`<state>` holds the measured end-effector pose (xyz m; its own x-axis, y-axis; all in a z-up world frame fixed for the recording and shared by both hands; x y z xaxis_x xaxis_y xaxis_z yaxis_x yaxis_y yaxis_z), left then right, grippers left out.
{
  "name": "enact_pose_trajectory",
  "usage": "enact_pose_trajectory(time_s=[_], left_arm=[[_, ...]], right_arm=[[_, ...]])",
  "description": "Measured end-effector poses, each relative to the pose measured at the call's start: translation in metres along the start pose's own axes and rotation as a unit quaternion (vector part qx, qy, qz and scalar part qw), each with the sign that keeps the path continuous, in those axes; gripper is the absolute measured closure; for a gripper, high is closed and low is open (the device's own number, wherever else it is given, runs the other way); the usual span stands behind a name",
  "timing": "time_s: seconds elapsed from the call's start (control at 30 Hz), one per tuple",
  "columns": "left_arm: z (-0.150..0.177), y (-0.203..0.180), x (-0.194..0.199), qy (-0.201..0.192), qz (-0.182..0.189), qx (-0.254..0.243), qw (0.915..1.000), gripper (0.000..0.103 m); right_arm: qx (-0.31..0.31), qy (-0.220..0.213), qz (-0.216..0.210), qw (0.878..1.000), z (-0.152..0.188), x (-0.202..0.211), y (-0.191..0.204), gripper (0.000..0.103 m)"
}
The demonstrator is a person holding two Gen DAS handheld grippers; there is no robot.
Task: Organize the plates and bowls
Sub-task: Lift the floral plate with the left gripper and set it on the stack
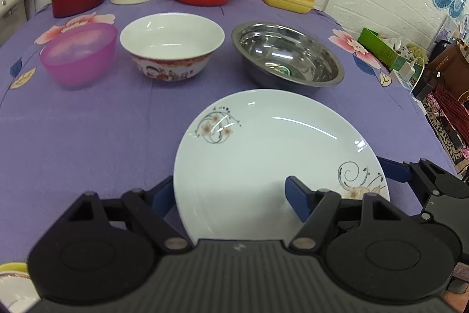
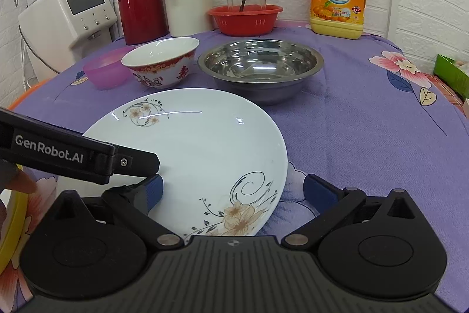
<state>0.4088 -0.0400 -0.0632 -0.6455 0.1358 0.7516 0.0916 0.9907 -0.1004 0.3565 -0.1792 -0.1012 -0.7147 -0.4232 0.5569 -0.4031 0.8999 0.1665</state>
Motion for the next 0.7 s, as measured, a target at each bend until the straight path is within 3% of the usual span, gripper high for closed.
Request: enact_pose_trajectory(time_s=[0.27, 0.37, 0.57, 0.7], left_arm=[[0.004, -0.008, -0.001, -0.013, -0.028, -0.021, 0.9993, 0.037], [0.003, -0.005, 0.002, -0.006, -0.021, -0.012, 0.9997, 0.047], [0.011, 0.002, 0.024, -0.017, 0.006, -0.008, 0.9998, 0.048], [0.017, 0.010, 0.046, -0.038, 0.004, -0.012, 0.9992, 0.048]], right_arm=[[-0.001, 0.002, 0.000, 1.000, 0.000, -0.001, 0.007, 0.000], [-0.004, 0.006, -0.014, 1.000, -0.001, 0.001, 0.015, 0.000], [-0.041, -0.001, -0.009, 0.999, 0.006, 0.016, 0.026, 0.000], [-0.018, -0.018, 0.011, 1.000, 0.005, 0.030, 0.049, 0.000]])
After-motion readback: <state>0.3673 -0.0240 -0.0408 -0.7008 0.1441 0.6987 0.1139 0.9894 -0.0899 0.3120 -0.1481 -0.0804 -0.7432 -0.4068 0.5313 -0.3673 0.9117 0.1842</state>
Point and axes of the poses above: each gripper's, at about its wrist camera, not at the fingertips, and x roughly against the way its jaws point, y to its left, z to its underside, the point moved 6 cm from there along -x, roughly the way its jaws point, and after that the axes turned 7 degrees about -z, right-handed, at the moved point
